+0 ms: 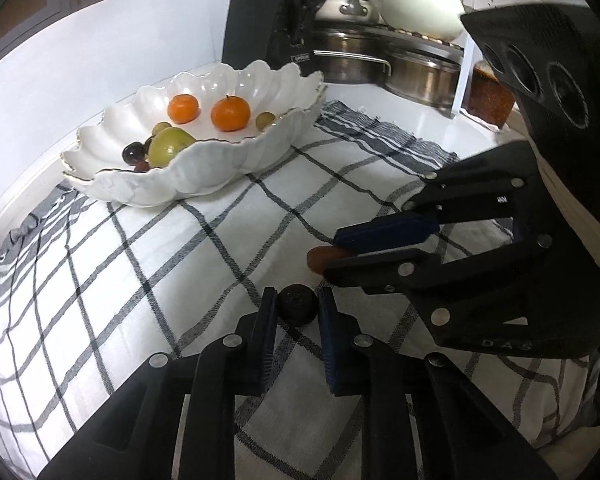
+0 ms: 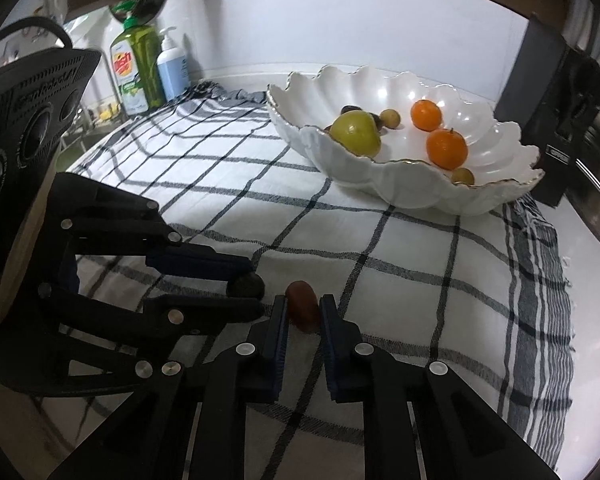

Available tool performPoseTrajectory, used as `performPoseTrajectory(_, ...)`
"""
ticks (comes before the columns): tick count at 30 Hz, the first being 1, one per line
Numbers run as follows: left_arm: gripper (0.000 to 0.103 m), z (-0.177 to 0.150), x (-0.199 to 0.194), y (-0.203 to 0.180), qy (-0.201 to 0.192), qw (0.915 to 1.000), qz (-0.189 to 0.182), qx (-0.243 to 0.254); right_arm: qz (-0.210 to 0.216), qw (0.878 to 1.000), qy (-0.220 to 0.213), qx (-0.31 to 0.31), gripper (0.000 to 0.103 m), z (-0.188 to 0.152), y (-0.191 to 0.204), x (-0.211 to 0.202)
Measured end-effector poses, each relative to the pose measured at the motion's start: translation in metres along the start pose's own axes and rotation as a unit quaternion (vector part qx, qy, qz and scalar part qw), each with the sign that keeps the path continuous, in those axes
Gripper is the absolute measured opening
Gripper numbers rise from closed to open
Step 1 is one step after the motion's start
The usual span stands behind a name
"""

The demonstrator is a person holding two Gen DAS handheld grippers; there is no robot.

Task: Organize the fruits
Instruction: 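Grasp the dark grape with the left tool while the right tool grasps the red date, then lift and carry the held dark grape and red date over the bowl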

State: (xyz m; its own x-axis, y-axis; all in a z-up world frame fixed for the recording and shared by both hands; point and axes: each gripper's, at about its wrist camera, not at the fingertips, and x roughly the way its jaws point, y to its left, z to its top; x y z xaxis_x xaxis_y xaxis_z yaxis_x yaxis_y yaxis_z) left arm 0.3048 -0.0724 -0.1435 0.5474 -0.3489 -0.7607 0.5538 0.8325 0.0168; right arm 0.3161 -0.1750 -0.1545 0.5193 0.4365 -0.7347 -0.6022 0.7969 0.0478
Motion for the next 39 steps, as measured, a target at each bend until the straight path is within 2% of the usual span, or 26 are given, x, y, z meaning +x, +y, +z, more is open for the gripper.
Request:
performPoseTrajectory(10,0.021,0.006,-0.023,0.006,-0.031,0.9992,0.013,-0.022,-0.019,0.999,-0.023,0.044,0.017,0.003,0.000,-0.018)
performPoseTrajectory(18,0.021,0.014,-0.054,0.009,-0.068,0.9968,0.028,-0.030,-0.044,0.996,-0.056,0.052,0.017,0.010,0.009,-0.044)
performPoseTrajectory(28,0.021,0.027,-0.096,0.015,-0.129,0.9890,0.053,-0.050,-0.072,0.990,-0.107,0.062,0.017,0.026,0.018,-0.079)
performPoseTrajectory(39,0.021,0.046,-0.115,0.025,-0.166,0.9811,0.073,-0.066,-0.089,0.980,-0.162,0.076,0.017,0.047,0.017,-0.101)
